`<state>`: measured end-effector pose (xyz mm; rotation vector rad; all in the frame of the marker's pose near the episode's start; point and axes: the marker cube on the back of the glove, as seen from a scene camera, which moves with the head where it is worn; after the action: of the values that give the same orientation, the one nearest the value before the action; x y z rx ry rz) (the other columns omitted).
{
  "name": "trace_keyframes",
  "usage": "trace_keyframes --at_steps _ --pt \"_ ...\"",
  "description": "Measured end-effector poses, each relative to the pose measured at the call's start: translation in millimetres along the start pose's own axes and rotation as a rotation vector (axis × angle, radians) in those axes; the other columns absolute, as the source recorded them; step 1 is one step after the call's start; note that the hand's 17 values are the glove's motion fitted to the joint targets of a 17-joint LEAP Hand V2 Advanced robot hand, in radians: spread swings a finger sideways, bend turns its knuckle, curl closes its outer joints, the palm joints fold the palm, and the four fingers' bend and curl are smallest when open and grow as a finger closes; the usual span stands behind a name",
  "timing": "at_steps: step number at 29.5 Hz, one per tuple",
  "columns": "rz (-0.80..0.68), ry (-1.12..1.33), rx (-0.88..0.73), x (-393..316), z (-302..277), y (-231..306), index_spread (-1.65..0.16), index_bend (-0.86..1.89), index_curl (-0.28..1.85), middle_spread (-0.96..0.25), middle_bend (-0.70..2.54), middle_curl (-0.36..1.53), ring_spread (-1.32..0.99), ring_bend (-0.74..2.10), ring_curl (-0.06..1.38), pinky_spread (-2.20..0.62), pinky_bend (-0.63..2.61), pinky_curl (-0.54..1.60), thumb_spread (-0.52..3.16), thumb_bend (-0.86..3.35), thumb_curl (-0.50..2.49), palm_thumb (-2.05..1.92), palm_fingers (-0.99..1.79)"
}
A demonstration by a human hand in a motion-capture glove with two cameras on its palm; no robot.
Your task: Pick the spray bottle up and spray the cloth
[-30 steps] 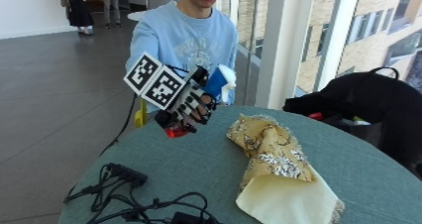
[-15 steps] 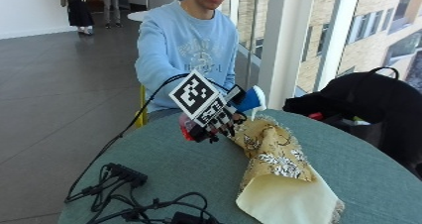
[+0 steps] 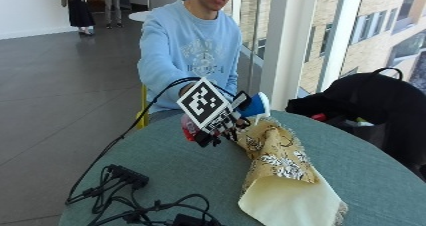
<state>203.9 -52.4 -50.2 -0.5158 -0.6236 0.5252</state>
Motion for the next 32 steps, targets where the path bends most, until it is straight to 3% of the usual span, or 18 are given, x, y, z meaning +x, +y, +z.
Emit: trace_keyframes --at_steps 18,24,32 --pt "-0.03 -0.035 0.052 -6.4 -1.7 4.2 -0.21 0.11 0.29 -0.09 0.42 0.5 -0.06 0.62 0.42 0.17 0.21 0.36 0.71 -0.03 0.66 0.88 1.13" --pt "-0.192 -0.113 0.141 -33.9 6.4 17.3 -0.21 0.11 0.29 -0.09 0.42 0.5 -0.06 0.63 0.42 0.16 0.21 0.37 0.72 -0.03 0.67 0.88 1.14" --pt "-0.567 -0.316 0.283 -118.9 50.3 42.6 -0.21 0.11 0.29 -0.09 0.43 0.5 -0.06 0.63 0.42 0.17 0.2 0.37 0.72 -0.03 0.67 0.88 1.11"
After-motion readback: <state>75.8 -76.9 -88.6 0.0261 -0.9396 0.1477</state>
